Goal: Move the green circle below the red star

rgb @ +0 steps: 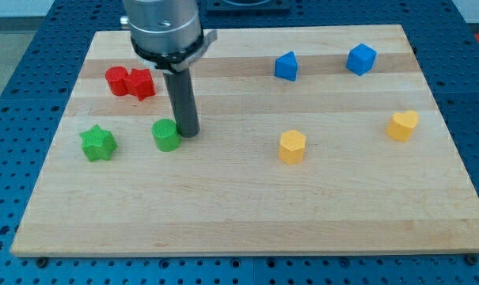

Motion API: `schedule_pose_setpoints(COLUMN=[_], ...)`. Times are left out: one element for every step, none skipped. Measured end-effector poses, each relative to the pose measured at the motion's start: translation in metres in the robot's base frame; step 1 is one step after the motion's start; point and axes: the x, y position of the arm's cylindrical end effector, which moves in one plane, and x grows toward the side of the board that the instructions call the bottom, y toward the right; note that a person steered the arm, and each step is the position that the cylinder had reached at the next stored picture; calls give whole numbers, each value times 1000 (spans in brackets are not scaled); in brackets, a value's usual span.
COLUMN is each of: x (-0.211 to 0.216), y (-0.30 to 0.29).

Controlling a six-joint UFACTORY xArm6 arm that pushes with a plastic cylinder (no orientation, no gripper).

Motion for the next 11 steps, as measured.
schedule_pose_setpoints(x=[24,44,37,5,-17,-17,-12,-11,-11,-17,-28], y=[21,20,-23,-50,-53,-53,-61,-80,-94,-94,-94])
